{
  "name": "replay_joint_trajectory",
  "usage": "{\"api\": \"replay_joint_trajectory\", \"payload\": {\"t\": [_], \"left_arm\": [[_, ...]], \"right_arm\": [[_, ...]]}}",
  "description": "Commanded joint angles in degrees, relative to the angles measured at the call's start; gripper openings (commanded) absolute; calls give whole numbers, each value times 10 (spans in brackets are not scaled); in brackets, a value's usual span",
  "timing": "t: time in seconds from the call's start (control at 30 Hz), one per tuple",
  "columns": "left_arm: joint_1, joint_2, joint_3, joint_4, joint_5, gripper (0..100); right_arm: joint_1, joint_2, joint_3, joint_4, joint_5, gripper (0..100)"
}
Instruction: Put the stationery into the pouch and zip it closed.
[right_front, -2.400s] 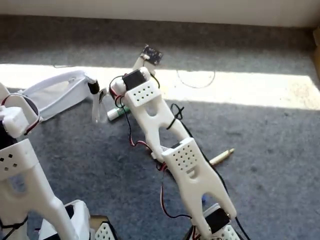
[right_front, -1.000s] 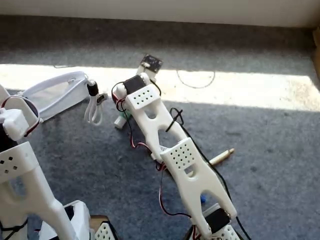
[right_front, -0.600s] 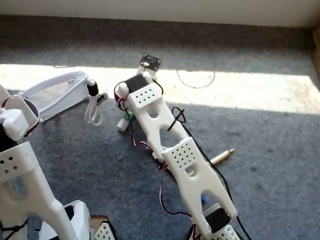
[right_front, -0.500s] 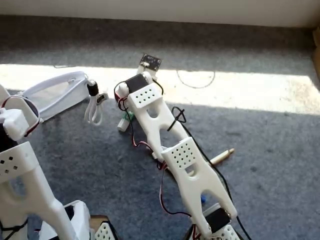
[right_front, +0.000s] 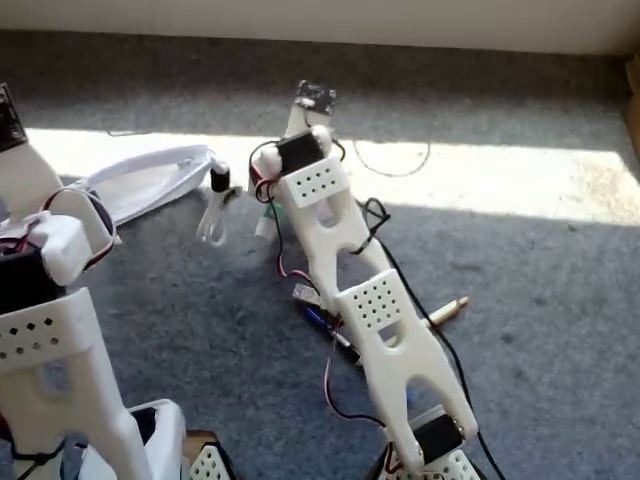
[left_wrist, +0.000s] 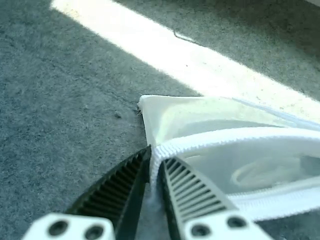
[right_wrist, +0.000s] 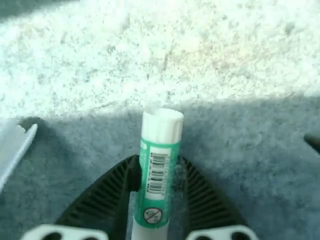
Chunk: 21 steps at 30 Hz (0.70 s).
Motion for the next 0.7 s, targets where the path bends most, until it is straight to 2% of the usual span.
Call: {"api": "replay_joint_trajectory", "payload": {"t": [0.0, 0.1, 0.2, 0.3, 0.5, 0.67], "left_arm": [[56, -24, -4, -4, 5, 7], [77, -14, -7, -4, 6, 7], [92, 4, -7, -4, 6, 7], [95, 19, -7, -6, 7, 7], [95, 34, -7, -8, 7, 7], [95, 49, -7, -9, 7, 7]], "right_arm": [[31, -64, -51, 14, 9, 16], [39, -76, -65, 14, 10, 16], [41, -102, -64, 15, 61, 15], [49, -120, -63, 15, 97, 15], [62, -136, -67, 15, 102, 15], [64, -178, -63, 15, 165, 15]]}}
